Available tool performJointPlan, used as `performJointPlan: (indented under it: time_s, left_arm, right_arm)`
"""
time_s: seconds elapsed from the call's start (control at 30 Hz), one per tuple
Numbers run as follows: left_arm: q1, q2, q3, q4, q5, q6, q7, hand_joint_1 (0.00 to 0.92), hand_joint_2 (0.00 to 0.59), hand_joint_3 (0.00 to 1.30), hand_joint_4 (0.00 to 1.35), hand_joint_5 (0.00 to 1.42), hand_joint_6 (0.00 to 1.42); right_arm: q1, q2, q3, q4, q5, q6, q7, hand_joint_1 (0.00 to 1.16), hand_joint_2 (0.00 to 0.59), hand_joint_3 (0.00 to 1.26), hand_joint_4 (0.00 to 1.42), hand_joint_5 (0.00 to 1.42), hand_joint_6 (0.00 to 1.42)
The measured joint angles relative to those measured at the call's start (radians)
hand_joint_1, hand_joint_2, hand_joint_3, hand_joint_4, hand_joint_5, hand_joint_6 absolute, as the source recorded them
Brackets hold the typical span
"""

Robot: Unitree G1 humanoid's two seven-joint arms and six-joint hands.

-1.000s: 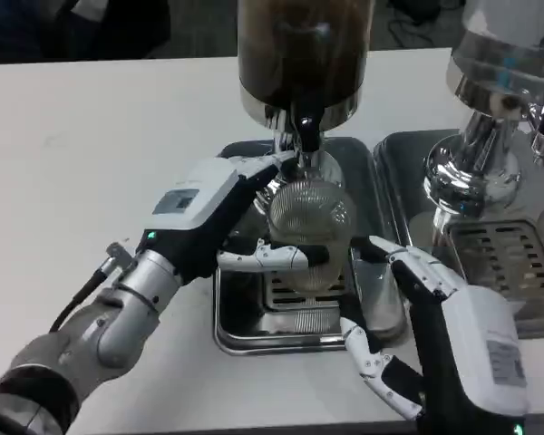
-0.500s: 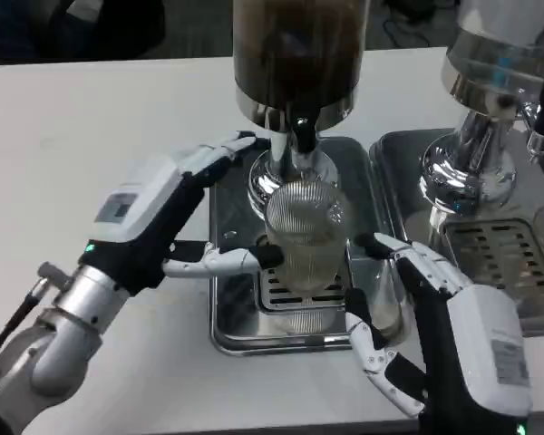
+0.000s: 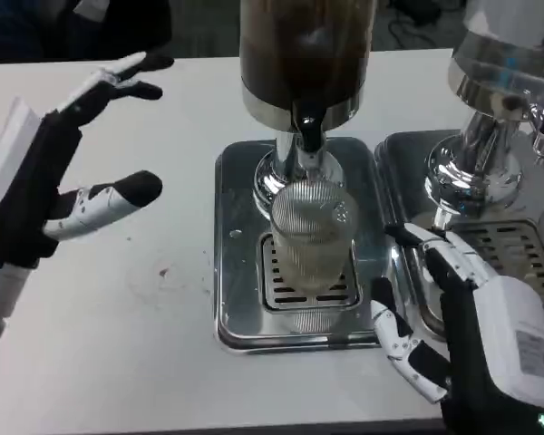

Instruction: Grasp the cup under the faucet to collect the drink, then remove the cup.

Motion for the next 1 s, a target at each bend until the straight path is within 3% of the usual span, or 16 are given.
performJointPlan:
  time_s: [0.13, 0.27, 0.5, 0.83, 1.0]
  left_arm:
    - [-0.004, -0.003, 0.004, -0.088, -0.188, 0.005, -0.208, 0.0, 0.023, 0.2, 0.12, 0.18, 0.12]
    - [-0.026, -0.01, 0.008, -0.16, -0.338, 0.049, -0.371, 0.0, 0.015, 0.17, 0.1, 0.17, 0.12]
    - [-0.074, -0.057, 0.037, -0.29, -0.662, 0.331, -0.758, 0.0, 0.029, 0.13, 0.06, 0.17, 0.13]
    - [-0.143, -0.155, 0.138, -0.321, -0.731, 0.588, -0.964, 0.0, 0.042, 0.15, 0.08, 0.19, 0.15]
    - [-0.184, -0.2, 0.157, -0.278, -0.712, 0.641, -1.007, 0.0, 0.046, 0.14, 0.08, 0.19, 0.14]
  right_arm:
    - [-0.015, 0.001, -0.011, 0.0, 0.003, 0.033, 0.036, 0.44, 0.462, 0.18, 0.03, 0.02, 0.13]
    - [-0.023, 0.002, -0.017, 0.0, 0.004, 0.073, 0.069, 0.42, 0.448, 0.13, 0.0, 0.0, 0.11]
    - [-0.027, 0.003, -0.027, -0.001, 0.013, 0.098, 0.086, 0.41, 0.448, 0.11, 0.0, 0.0, 0.11]
    - [-0.026, 0.008, -0.029, -0.001, 0.028, 0.117, 0.092, 0.38, 0.447, 0.11, 0.0, 0.0, 0.1]
    - [-0.023, 0.015, -0.032, 0.002, 0.039, 0.12, 0.087, 0.38, 0.446, 0.1, 0.0, 0.0, 0.11]
